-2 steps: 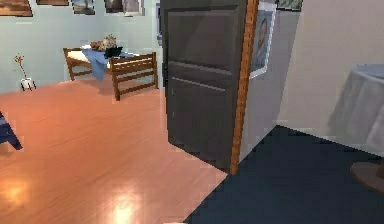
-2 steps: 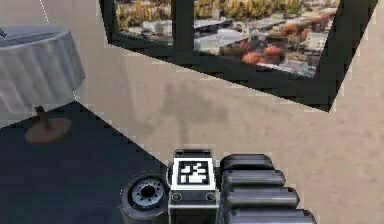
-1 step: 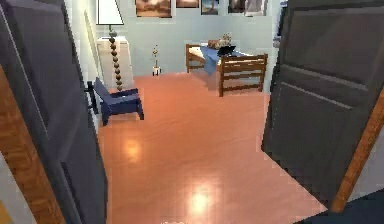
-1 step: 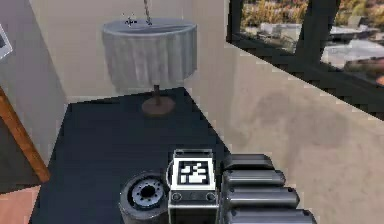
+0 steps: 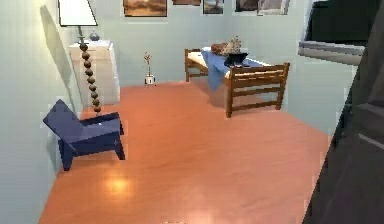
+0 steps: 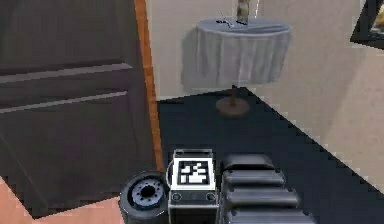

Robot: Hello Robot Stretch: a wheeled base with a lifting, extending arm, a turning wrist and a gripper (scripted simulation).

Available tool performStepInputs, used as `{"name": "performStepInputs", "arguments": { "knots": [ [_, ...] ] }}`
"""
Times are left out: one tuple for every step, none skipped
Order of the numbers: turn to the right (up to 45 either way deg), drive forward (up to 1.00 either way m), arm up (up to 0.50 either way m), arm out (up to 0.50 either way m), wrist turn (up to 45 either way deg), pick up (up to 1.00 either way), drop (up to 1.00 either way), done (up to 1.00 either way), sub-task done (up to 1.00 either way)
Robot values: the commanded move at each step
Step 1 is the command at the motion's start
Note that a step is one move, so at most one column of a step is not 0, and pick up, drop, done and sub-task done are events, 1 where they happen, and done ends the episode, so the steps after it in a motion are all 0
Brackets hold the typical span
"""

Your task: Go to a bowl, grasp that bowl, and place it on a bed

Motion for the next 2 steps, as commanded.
{"name": "performStepInputs", "arguments": {
  "knots": [
    [-6.0, 0.00, 0.00, 0.00, 0.0, 0.00, 0.00, 0.00, 0.00],
    [0.0, 0.45, 0.00, 0.00, 0.0, 0.00, 0.00, 0.00, 0.00]
  ]
}}
